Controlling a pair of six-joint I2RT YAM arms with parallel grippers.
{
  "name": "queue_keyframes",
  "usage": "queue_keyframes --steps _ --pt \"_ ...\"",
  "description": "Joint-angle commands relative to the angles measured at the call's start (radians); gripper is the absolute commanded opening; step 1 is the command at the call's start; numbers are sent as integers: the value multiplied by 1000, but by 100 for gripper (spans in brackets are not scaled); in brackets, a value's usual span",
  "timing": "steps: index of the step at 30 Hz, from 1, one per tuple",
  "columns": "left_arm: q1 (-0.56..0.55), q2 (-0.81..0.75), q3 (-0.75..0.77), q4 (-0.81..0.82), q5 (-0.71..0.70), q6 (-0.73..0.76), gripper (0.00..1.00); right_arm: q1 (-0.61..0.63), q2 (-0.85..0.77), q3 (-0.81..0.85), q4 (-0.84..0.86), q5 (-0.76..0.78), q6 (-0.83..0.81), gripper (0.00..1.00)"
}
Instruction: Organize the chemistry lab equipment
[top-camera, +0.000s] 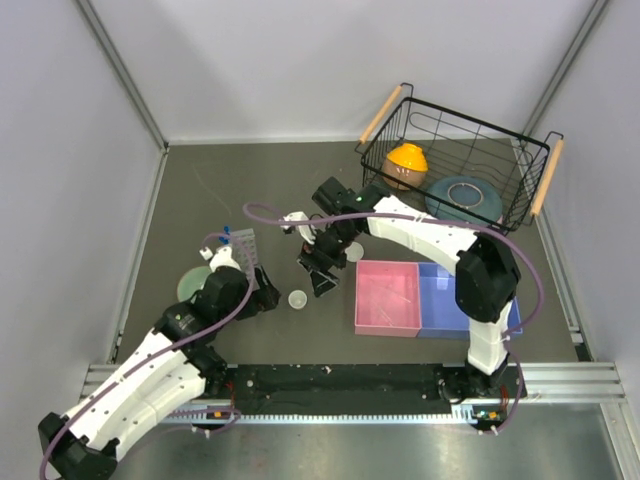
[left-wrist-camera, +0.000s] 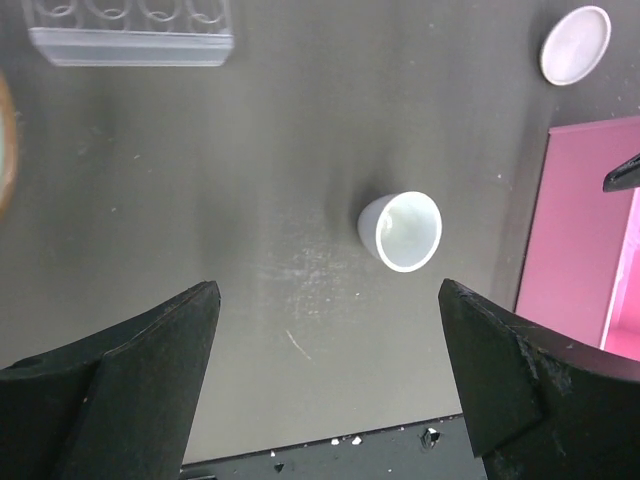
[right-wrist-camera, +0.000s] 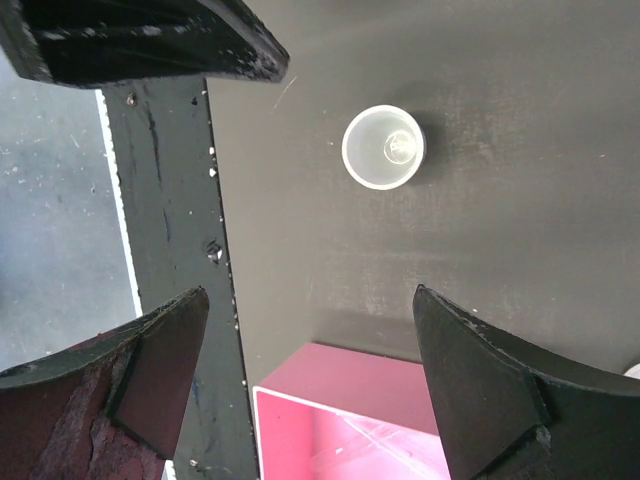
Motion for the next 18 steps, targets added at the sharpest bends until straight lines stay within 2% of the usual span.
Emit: queue_keyframes --steps 1,18 --pt "5 -40 48 -95 -108 -62 96 24 9 -1 39 35 28 84" --pt "5 -225 100 -218 -244 -121 95 70 60 2 76 136 82 81"
